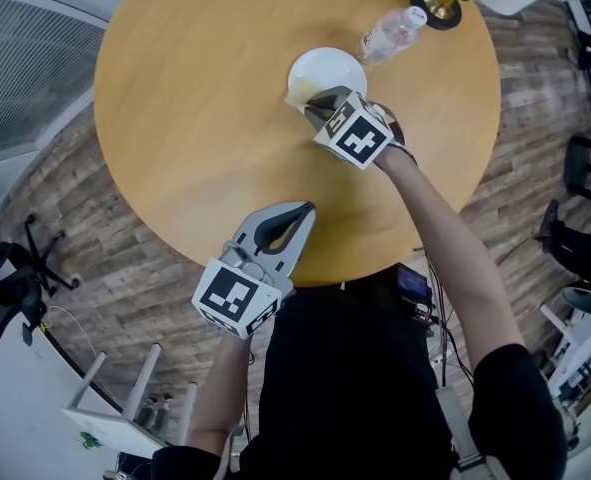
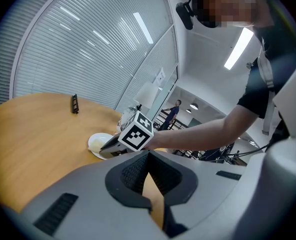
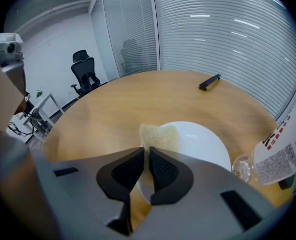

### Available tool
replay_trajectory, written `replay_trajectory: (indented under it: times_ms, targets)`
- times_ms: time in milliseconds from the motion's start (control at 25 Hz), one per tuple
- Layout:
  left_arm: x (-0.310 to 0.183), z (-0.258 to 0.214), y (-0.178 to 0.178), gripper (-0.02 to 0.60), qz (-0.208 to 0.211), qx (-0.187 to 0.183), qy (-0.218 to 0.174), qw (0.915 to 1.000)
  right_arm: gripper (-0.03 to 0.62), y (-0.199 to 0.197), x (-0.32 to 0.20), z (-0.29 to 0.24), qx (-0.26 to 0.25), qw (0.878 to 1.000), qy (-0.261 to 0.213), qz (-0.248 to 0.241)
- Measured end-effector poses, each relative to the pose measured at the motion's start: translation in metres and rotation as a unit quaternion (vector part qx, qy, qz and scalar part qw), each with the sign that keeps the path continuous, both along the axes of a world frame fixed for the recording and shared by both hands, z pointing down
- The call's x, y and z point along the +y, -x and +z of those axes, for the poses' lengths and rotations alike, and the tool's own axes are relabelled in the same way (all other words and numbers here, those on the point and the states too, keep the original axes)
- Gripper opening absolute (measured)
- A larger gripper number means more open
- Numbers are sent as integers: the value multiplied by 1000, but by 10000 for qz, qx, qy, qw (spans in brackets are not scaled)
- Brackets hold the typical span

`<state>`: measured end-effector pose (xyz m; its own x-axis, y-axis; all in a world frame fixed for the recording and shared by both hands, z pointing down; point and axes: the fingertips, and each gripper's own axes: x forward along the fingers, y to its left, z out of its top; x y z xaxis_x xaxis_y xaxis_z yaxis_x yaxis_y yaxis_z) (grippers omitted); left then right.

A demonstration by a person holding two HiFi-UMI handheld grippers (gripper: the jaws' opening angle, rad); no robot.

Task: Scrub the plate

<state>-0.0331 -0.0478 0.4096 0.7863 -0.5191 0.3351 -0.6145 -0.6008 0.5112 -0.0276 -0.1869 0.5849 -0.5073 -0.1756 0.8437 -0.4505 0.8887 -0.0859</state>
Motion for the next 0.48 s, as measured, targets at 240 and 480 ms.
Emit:
replay_trajectory:
  times_ms: [240,480]
  targets:
    - [2,-5,-4,6,9,13,-30,10000,26,-14,11,0,56,10000,12,-4]
    - [8,-9,-8,6,36,41,-95,9999,26,-36,16,-1,216,9998,-13,44]
